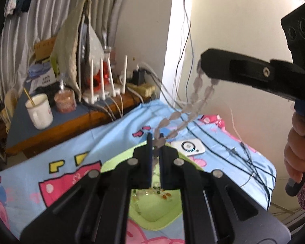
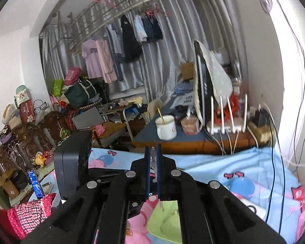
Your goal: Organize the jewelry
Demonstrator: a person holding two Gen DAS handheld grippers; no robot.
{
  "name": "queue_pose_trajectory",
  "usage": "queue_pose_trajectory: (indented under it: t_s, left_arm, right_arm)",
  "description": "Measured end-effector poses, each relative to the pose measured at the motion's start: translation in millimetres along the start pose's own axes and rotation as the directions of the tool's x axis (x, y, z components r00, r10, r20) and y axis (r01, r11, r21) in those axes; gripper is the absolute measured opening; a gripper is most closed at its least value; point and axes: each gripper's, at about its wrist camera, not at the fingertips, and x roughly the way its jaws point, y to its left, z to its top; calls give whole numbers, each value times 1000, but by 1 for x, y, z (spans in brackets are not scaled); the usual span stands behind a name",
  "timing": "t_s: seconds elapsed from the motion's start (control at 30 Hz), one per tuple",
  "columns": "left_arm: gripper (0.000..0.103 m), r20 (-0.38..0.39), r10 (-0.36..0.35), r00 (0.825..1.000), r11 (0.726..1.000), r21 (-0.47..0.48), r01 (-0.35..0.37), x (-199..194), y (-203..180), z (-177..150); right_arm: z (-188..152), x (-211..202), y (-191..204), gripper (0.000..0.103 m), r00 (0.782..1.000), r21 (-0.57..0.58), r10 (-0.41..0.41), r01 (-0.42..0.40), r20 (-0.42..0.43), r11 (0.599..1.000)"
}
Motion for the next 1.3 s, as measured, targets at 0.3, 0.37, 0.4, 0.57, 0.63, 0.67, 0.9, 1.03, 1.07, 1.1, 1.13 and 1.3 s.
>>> queue_pose_trajectory:
  t_s: [0.3,0.37,0.4,0.57,0.63,0.67,0.9,1.03,1.07,1.1,1.13,1.3]
  left_arm:
    - [32,-183,75,980,993,-71,-90,69,27,-25]
    - [34,-216,96,972,988,-97,-120,78,35,-33]
    - [34,-224,88,971,986,-116,-116,78,39,-38]
    - [34,-165,92,982,987,-115,-112,43,41,-37]
    - [34,-110,90,990,987,-126,-104,15,41,-31]
    - [34,-88,87,992,986,-132,-98,3,40,-27]
    - [34,67,117,991,987,-119,-108,-107,37,-53]
    - [34,31,110,993,976,-194,-102,-129,53,-97]
    - [33,13,102,995,972,-213,-97,-128,56,-109]
    - [31,-14,88,996,969,-231,-89,-126,58,-124]
    - [27,-41,72,997,967,-243,-80,-121,58,-136]
    - [20,-180,30,983,959,-271,-79,-83,57,-177]
  right_arm:
    - [-44,52,-49,0,991,55,-81,87,-103,995]
    - [-57,66,-62,0,982,60,-131,140,-134,988]
    - [-63,71,-69,0,977,79,-146,160,-156,984]
    - [-72,57,-75,0,979,156,-130,155,-160,975]
    - [-68,46,-67,0,983,168,-111,135,-145,977]
    - [-66,37,-58,0,987,173,-93,116,-132,978]
    - [-77,5,11,0,992,96,77,-67,-105,993]
    - [-117,25,45,0,966,31,122,-118,-228,993]
    - [-132,36,52,0,955,13,115,-116,-273,993]
    - [-146,47,57,0,942,3,105,-110,-318,994]
    - [-156,56,60,0,931,3,99,-105,-350,994]
    - [-190,89,82,0,882,-47,86,-121,-464,992]
